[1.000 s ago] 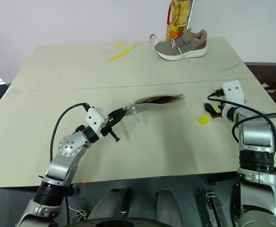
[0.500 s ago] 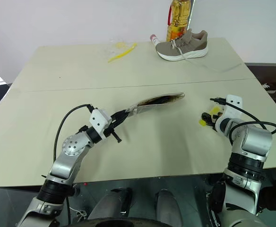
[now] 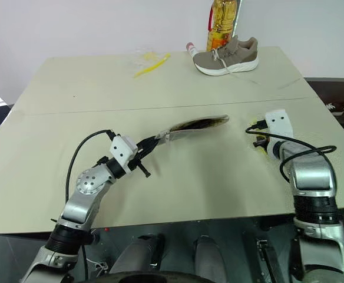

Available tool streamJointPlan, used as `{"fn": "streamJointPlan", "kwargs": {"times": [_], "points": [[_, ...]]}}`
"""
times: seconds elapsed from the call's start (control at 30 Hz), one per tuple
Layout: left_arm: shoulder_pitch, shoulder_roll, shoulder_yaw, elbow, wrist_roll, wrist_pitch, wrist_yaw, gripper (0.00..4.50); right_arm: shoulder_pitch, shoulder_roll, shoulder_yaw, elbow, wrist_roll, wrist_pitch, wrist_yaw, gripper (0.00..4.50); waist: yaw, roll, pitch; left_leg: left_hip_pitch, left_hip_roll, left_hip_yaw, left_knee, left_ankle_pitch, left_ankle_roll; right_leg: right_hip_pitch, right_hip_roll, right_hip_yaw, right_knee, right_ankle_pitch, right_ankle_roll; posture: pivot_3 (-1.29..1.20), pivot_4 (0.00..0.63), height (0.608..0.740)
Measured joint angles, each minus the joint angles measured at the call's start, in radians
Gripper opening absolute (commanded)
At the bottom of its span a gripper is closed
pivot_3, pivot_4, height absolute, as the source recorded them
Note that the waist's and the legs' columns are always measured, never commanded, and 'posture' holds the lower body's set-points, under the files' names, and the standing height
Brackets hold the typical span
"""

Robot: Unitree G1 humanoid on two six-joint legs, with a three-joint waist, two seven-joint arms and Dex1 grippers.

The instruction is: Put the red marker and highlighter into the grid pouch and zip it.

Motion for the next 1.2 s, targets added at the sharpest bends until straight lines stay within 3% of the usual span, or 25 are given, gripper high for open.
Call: {"fn": "streamJointPlan", "kwargs": {"times": [0.17, 0.27, 0.53, 0.93, 1.2], "points": [[-0.003, 0.006, 0.024, 0.006, -0.012, 0.000, -0.001, 0.00, 0.035, -0.144, 0.004, -0.084, 0.012, -0.323, 0.217, 0.81, 0.003, -0.001, 0.000, 0.000, 0.001, 0.000, 0.000, 0.000, 0.000, 0.001, 0.000, -0.001, -0.001, 0.000, 0.001, 0.00, 0.150, 0.740], [-0.003, 0.011, 0.038, 0.007, -0.018, 0.000, -0.002, 0.00, 0.069, -0.159, 0.012, -0.115, 0.024, -0.402, 0.298, 0.81, 0.004, -0.002, 0.001, 0.000, 0.000, 0.000, 0.001, 0.000, 0.000, 0.001, 0.000, 0.000, -0.001, 0.000, 0.001, 0.00, 0.150, 0.740], [-0.002, 0.011, 0.043, 0.006, -0.020, 0.001, -0.002, 0.00, 0.079, -0.156, 0.037, -0.122, 0.030, -0.443, 0.344, 0.81, 0.004, -0.002, 0.001, 0.000, 0.000, 0.000, 0.001, 0.000, 0.000, 0.001, -0.001, 0.001, -0.001, 0.000, 0.000, 0.00, 0.150, 0.740], [0.021, 0.035, 0.031, -0.036, -0.026, 0.006, -0.043, 0.00, 0.008, -0.138, 0.160, -0.115, -0.081, -0.508, 0.338, 0.81, 0.004, -0.002, 0.001, -0.001, 0.000, 0.000, 0.001, 0.000, 0.000, 0.000, -0.001, 0.001, -0.001, 0.000, 0.000, 0.00, 0.150, 0.740], [0.016, 0.096, -0.009, -0.056, -0.031, 0.017, -0.134, 0.00, -0.133, -0.194, 0.328, -0.080, -0.290, -0.792, 0.423, 0.81, 0.003, -0.002, 0.001, -0.001, 0.000, 0.000, 0.001, 0.000, 0.000, 0.000, -0.001, 0.001, -0.001, 0.000, 0.000, 0.00, 0.150, 0.740]]}}
